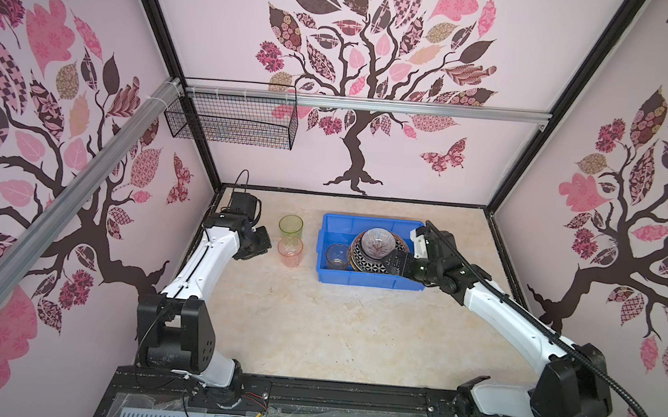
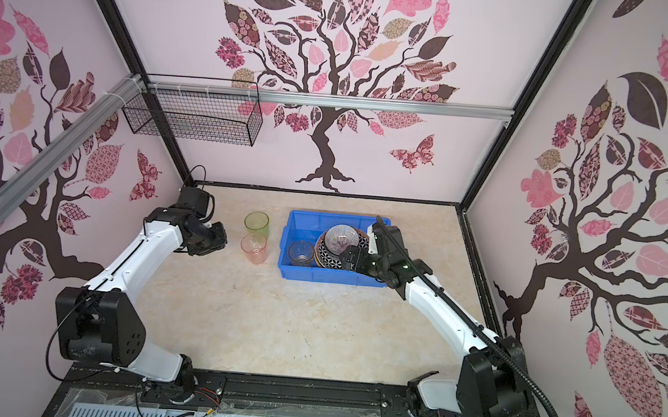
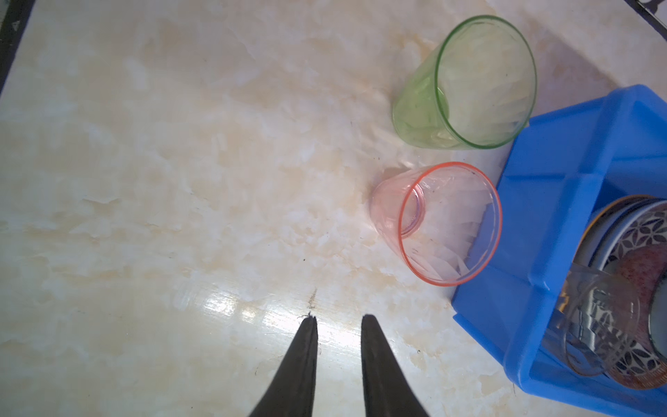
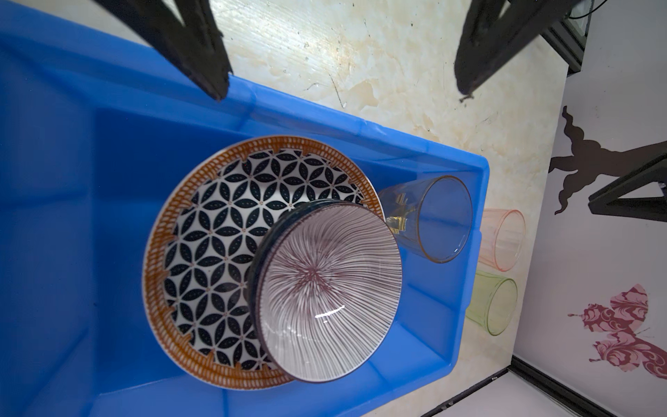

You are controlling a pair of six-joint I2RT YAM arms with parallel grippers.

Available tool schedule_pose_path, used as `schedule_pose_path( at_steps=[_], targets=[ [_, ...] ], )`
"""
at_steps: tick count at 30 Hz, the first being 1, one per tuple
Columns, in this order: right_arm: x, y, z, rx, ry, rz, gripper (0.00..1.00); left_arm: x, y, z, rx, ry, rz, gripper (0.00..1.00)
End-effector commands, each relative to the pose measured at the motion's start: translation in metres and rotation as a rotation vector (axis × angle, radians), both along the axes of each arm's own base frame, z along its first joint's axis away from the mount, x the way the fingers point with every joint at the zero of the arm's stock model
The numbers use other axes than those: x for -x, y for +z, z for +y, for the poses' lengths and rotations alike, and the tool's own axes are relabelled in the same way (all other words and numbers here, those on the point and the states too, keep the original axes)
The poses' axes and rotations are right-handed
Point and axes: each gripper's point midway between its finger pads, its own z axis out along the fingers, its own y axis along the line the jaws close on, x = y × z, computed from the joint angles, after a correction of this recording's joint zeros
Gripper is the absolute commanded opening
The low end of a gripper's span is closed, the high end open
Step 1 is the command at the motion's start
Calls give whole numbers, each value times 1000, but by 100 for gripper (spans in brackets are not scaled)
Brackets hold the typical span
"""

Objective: Place the mixed dishes into the plastic bin
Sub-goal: 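Lower the open left gripper around the pink cup's rim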

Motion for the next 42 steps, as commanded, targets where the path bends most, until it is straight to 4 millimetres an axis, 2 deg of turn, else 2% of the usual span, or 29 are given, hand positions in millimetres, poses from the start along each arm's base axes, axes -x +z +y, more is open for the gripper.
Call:
schedule_pose_path(
  at_steps=[1, 10, 15, 25, 32, 37, 42],
  targets=[
    [-3, 0, 8, 44, 6, 0, 100, 2, 11, 2, -11, -15, -37, 26],
    [1, 6, 0, 58, -25, -15, 100, 1, -2, 12, 3, 5, -7, 27],
    [4, 8, -10, 104, -47, -27, 100, -7, -6, 12, 12, 10, 1, 28],
    [6, 17, -20, 140, -56, -85, 100, -35, -14, -11, 81, -67, -2, 30],
    [4, 15, -19, 149, -38, -101, 100, -43, -18, -33, 46, -135, -2, 31],
    [5, 15, -18, 142, -34, -101, 100, -47, -26, -39, 48, -167, 21, 31],
    [8, 13, -21, 140, -44, -105, 100, -46, -36, -36, 21, -190, 68, 31]
  ],
)
